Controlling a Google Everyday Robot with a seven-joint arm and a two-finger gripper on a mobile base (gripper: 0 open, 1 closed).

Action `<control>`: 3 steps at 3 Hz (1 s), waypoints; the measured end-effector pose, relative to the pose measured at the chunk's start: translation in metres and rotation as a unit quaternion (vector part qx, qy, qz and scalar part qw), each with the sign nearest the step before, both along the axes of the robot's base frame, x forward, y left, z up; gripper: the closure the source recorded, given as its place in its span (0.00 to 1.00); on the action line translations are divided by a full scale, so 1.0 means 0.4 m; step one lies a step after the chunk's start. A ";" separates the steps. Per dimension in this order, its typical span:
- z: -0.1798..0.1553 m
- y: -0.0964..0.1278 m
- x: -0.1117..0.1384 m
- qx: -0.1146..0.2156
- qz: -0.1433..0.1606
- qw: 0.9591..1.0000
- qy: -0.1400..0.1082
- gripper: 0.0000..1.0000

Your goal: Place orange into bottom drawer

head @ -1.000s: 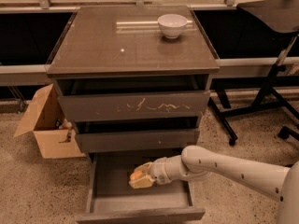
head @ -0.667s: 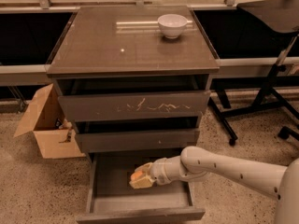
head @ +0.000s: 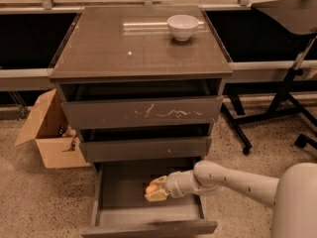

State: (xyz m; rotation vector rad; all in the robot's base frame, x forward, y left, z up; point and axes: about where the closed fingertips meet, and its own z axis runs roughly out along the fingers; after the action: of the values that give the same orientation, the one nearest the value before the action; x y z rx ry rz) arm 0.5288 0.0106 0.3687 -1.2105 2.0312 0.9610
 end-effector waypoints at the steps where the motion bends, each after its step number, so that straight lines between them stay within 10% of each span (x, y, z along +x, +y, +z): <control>1: -0.078 -0.023 0.029 0.013 0.006 1.000 0.008 1.00; 3: -0.208 -0.046 0.095 0.061 0.009 0.997 0.036 0.63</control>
Offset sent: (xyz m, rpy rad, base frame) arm 0.0521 -0.0232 -0.0940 0.1554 0.0827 0.0301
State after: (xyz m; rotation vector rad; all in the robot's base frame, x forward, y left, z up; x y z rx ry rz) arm 0.5668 -0.0076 0.2857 -1.1461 1.9885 1.1362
